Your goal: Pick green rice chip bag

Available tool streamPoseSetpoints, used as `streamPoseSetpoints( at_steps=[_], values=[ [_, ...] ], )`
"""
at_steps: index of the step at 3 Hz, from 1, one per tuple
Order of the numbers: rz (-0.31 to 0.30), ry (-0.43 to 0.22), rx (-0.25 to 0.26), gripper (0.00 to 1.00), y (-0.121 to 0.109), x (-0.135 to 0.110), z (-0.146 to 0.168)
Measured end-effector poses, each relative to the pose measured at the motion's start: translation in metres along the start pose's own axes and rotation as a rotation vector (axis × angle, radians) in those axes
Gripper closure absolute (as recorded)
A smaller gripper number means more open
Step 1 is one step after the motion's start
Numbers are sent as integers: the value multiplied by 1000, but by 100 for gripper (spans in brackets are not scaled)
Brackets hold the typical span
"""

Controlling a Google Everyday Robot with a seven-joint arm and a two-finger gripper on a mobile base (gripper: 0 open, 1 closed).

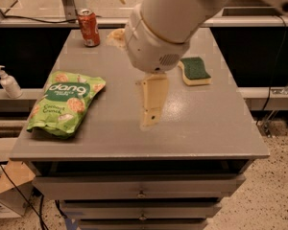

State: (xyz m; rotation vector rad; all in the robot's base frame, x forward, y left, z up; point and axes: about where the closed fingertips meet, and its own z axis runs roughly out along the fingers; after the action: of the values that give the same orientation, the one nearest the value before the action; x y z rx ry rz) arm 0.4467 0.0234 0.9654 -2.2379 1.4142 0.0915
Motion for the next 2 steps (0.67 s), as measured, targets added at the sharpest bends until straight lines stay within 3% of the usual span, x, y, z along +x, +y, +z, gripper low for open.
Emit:
streamPoseSetpoints(
  at_steps=[1, 2],
  values=[
    [-78, -80, -45, 0, -23, -31, 35],
    [-86, -90, -54, 0, -25, -34, 42]
  ],
)
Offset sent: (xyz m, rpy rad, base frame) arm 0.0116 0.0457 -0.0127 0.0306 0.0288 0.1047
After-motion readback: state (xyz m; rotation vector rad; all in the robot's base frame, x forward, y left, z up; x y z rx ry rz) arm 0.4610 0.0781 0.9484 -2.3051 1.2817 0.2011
